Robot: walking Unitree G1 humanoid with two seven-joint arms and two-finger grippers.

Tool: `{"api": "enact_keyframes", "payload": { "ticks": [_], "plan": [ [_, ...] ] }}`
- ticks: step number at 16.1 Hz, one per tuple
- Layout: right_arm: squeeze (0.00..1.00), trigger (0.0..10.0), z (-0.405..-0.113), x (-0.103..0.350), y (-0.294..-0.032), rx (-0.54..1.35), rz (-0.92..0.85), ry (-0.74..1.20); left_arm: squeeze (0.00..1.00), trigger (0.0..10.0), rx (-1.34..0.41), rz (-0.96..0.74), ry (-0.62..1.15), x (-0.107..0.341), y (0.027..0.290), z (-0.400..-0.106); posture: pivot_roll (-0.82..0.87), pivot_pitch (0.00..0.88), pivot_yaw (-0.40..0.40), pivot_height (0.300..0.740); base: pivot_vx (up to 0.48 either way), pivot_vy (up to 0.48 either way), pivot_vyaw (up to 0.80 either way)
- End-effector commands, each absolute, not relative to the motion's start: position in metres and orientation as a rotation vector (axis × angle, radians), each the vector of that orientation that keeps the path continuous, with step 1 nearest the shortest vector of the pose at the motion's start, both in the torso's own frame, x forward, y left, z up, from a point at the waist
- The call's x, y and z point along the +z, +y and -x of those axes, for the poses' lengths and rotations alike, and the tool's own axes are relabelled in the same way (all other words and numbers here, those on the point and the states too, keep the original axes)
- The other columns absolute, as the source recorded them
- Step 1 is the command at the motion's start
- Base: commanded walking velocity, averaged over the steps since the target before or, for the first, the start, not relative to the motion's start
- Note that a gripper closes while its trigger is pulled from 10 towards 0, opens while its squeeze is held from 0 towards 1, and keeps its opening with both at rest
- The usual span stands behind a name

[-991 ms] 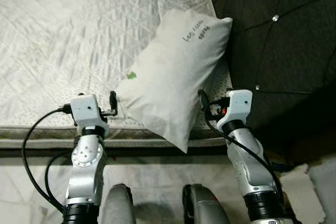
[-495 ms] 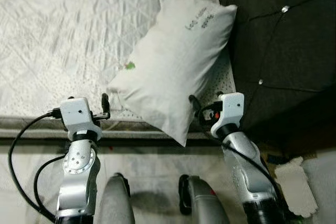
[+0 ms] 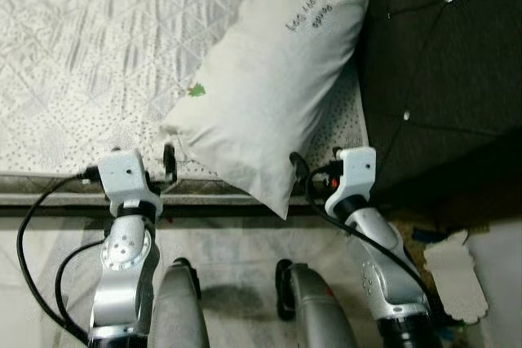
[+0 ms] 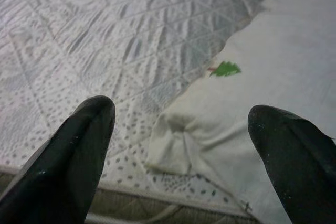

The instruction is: Clean up the room

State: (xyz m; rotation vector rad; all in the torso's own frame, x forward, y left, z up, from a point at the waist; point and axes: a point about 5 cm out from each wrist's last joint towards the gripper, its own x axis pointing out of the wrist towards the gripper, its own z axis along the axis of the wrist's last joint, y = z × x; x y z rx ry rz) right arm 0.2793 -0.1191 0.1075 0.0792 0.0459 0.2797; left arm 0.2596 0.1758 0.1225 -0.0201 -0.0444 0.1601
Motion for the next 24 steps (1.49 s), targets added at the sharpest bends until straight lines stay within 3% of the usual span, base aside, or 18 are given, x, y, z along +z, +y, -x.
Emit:
{"api": "enact_keyframes", "payload": {
  "ticks": [1,15,24],
  "plan": [
    [0.0,10.0,-0.278,0.106,-0.121,0.273,-0.082,0.043,0.0,10.0,0.149,0.024,-0.015,0.115,0.175,-0.257,0.04,0.334,-0.036,0.684,0.0,0.0,0.0],
    [0.0,10.0,-0.299,0.111,-0.127,0.21,-0.075,-0.028,0.0,10.0,0.093,0.029,-0.084,0.129,0.167,-0.286,0.04,0.232,0.006,0.684,0.286,0.0,-0.1],
    [0.0,10.0,-0.299,0.103,-0.133,0.167,-0.075,-0.025,0.0,10.0,0.112,0.026,-0.058,0.119,0.168,-0.285,0.05,0.215,0.017,0.684,0.0,0.0,0.0]
  ]
}}
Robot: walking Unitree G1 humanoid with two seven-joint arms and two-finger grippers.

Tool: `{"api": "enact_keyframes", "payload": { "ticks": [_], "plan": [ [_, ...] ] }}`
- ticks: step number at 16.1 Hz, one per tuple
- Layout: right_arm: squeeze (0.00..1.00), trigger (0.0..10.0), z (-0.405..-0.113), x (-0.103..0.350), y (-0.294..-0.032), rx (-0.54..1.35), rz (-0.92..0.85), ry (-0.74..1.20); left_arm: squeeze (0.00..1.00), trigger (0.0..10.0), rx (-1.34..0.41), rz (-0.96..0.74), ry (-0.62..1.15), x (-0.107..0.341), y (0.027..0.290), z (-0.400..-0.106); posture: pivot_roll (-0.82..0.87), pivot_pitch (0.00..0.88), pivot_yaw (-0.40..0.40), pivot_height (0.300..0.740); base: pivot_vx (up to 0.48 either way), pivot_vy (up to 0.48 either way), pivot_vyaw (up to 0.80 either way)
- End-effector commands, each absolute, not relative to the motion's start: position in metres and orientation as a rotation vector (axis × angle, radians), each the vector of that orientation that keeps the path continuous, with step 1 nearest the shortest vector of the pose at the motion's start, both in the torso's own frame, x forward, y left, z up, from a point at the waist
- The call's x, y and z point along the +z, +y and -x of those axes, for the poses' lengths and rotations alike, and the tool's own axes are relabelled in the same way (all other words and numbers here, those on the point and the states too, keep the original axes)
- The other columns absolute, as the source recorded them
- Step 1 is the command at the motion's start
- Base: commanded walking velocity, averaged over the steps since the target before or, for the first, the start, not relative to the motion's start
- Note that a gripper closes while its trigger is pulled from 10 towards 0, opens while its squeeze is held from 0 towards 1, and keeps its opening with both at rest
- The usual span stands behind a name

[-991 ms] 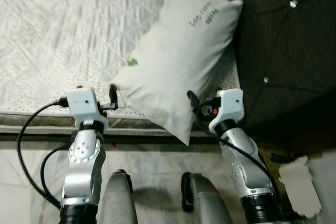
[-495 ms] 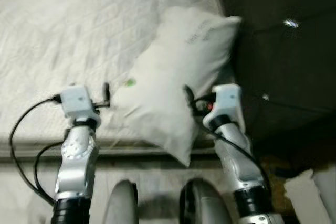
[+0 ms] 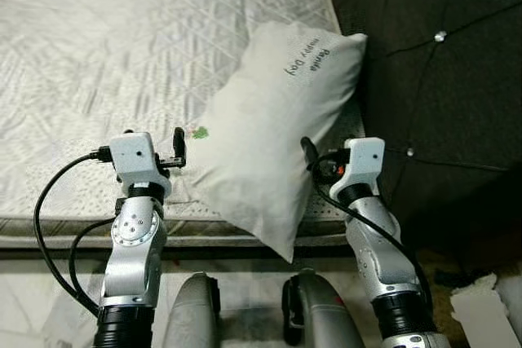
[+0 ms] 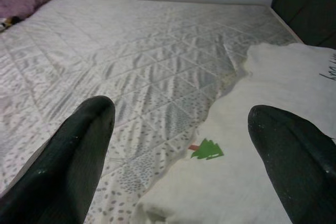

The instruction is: Clean up the room

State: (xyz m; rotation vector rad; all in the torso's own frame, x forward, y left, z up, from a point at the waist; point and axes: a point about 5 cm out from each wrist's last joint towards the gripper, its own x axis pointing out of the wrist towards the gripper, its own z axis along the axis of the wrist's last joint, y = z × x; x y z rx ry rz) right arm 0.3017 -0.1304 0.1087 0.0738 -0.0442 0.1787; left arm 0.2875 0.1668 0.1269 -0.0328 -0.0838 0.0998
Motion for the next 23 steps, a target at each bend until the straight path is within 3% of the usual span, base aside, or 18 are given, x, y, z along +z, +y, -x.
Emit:
{"api": "enact_keyframes", "payload": {
  "ticks": [1,4,13,18,23],
  "plan": [
    [0.0,10.0,-0.298,0.102,-0.133,0.167,-0.078,-0.021,0.0,10.0,0.128,0.023,-0.048,0.117,0.171,-0.284,0.05,0.221,0.014,0.684,0.0,0.0,0.0],
    [0.0,10.0,-0.295,0.1,-0.131,0.184,-0.08,-0.008,0.0,10.0,0.147,0.012,-0.029,0.111,0.175,-0.279,0.05,0.245,0.013,0.684,0.0,0.0,0.0],
    [0.0,10.0,-0.281,0.098,-0.136,0.218,-0.07,0.027,0.0,10.0,0.193,0.012,0.003,0.104,0.175,-0.266,0.03,0.321,-0.02,0.6,0.0,0.0,0.0],
    [0.0,10.0,-0.284,0.097,-0.131,0.256,-0.052,0.042,0.0,10.0,0.238,0.001,-0.005,0.108,0.187,-0.265,0.05,0.331,-0.031,0.6,0.0,0.0,0.0],
    [0.0,10.0,-0.279,0.1,-0.127,0.298,-0.04,0.049,0.0,10.0,0.213,0.012,-0.015,0.108,0.18,-0.253,0.04,0.371,-0.052,0.6,0.058,0.0,0.0]
  ]
}}
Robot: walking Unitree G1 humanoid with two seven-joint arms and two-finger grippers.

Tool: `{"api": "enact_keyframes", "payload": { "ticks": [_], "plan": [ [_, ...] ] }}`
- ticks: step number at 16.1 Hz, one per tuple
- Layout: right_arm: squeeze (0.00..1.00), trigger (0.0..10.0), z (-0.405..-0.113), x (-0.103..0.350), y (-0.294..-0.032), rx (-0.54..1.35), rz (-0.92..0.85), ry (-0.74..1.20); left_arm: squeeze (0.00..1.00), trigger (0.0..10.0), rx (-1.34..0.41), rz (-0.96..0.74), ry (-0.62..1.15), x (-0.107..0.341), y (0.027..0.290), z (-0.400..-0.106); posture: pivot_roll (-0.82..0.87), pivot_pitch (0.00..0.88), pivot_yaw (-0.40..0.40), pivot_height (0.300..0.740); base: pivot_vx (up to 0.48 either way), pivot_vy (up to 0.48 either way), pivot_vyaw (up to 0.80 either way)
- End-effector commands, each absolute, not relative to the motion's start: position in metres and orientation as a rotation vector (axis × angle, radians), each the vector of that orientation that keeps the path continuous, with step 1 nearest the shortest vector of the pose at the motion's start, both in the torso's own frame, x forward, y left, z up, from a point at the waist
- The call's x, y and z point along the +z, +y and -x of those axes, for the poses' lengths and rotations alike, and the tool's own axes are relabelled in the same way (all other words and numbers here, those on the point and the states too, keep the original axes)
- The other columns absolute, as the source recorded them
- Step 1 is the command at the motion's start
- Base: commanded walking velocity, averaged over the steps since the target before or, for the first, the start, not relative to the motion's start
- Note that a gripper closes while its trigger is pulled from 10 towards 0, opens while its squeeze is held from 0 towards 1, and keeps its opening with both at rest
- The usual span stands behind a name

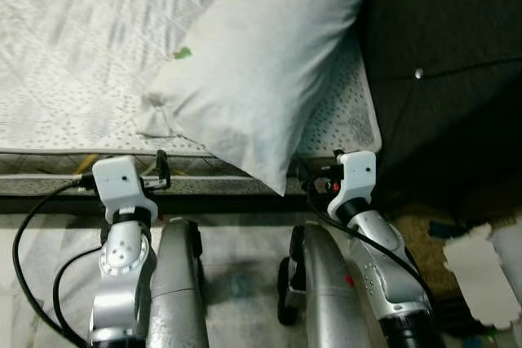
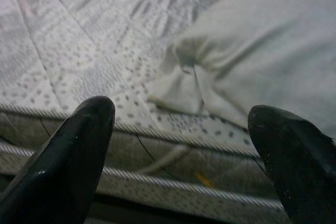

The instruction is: Clean up the room

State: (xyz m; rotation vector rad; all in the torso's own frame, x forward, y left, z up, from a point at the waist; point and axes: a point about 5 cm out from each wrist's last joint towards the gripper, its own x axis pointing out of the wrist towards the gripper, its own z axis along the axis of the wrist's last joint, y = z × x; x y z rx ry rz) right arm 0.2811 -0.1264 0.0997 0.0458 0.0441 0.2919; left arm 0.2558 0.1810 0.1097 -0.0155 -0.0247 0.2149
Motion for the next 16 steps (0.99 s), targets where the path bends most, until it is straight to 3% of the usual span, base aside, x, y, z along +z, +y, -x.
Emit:
{"api": "enact_keyframes", "payload": {
  "ticks": [1,7,13,16],
  "plan": [
    [0.0,10.0,-0.2774,0.0997,-0.1268,0.299,-0.043,0.055,0.0,10.0,0.214,0.014,-0.008,0.107,0.1797,-0.2506,0.04,0.383,-0.053,0.6,0.296,0.0,0.0],
    [0.0,10.0,-0.2766,0.1013,-0.1255,0.301,-0.049,0.063,0.0,10.0,0.209,0.023,0.001,0.1084,0.1794,-0.2511,0.04,0.411,-0.054,0.6,0.296,0.0,0.0],
    [0.0,10.0,-0.2772,0.1022,-0.1247,0.297,-0.056,0.071,0.0,10.0,0.191,0.026,0.005,0.1098,0.1769,-0.2515,0.04,0.418,-0.053,0.6,0.0,0.0,0.0],
    [0.0,10.0,-0.2775,0.1021,-0.1249,0.292,-0.066,0.075,0.0,10.0,0.18,0.023,0.001,0.1108,0.1767,-0.2518,0.04,0.418,-0.05,0.6,0.329,0.0,0.0]
  ]
}}
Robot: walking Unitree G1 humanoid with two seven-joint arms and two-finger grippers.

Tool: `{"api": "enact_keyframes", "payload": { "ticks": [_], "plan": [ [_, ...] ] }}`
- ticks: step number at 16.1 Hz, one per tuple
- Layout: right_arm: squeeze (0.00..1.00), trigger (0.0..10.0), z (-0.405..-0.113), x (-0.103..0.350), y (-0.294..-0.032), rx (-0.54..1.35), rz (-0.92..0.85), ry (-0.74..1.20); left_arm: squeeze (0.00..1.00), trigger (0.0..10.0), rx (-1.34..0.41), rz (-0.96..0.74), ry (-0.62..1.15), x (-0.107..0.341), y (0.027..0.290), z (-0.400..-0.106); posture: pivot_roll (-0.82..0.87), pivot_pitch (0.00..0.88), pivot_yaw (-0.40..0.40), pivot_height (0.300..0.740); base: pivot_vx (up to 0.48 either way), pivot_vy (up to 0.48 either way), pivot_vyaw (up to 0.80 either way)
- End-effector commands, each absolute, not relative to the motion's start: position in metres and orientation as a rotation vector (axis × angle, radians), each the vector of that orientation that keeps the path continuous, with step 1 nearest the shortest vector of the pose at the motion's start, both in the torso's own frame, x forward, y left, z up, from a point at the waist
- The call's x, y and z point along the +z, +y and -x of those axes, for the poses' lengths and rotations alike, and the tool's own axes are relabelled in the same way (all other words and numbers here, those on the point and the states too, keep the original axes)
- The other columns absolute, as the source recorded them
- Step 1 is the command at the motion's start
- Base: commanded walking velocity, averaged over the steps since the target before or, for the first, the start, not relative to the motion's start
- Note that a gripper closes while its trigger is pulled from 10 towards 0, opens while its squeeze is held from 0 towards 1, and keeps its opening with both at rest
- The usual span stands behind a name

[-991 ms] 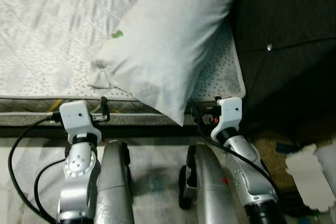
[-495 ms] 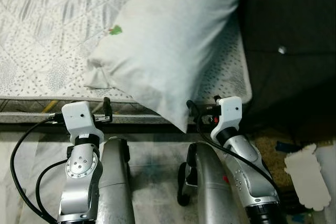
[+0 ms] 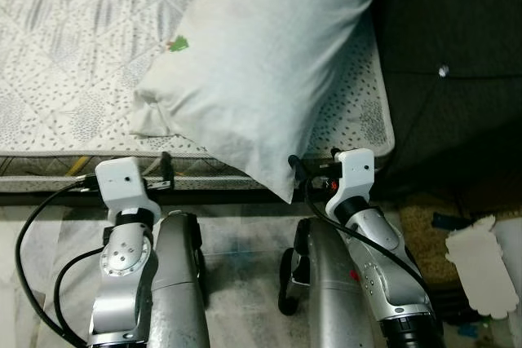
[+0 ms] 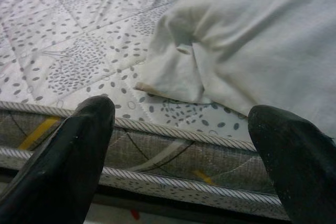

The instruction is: Clean up the room

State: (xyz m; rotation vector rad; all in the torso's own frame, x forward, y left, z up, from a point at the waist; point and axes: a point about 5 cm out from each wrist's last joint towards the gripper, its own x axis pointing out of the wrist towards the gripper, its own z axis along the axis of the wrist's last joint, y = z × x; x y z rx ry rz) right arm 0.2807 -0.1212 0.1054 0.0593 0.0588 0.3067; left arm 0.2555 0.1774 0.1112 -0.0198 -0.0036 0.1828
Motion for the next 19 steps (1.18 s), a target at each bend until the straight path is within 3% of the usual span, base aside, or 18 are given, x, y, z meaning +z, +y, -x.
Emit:
{"api": "enact_keyframes", "payload": {
  "ticks": [1,6,11,19],
  "plan": [
    [0.0,10.0,-0.2777,0.1019,-0.1248,0.29,-0.068,0.076,0.0,10.0,0.178,0.025,0.001,0.111,0.1766,-0.252,0.04,0.418,-0.049,0.6,0.371,0.0,0.0],
    [0.0,10.0,-0.279,0.101,-0.125,0.283,-0.072,0.081,0.0,10.0,0.185,0.029,0.007,0.1109,0.1771,-0.254,0.05,0.418,-0.045,0.6,0.325,0.0,0.0],
    [0.0,10.0,-0.2808,0.1007,-0.1234,0.289,-0.074,0.08,0.0,10.0,0.193,0.04,0.015,0.1105,0.1765,-0.2552,0.05,0.408,-0.046,0.596,0.0,0.0,0.0],
    [0.0,10.0,-0.284,0.1,-0.1218,0.31,-0.067,0.081,0.0,10.0,0.214,0.033,0.009,0.1111,0.1777,-0.2581,0.06,0.382,-0.045,0.523,0.0,0.0,0.0]
  ]
}}
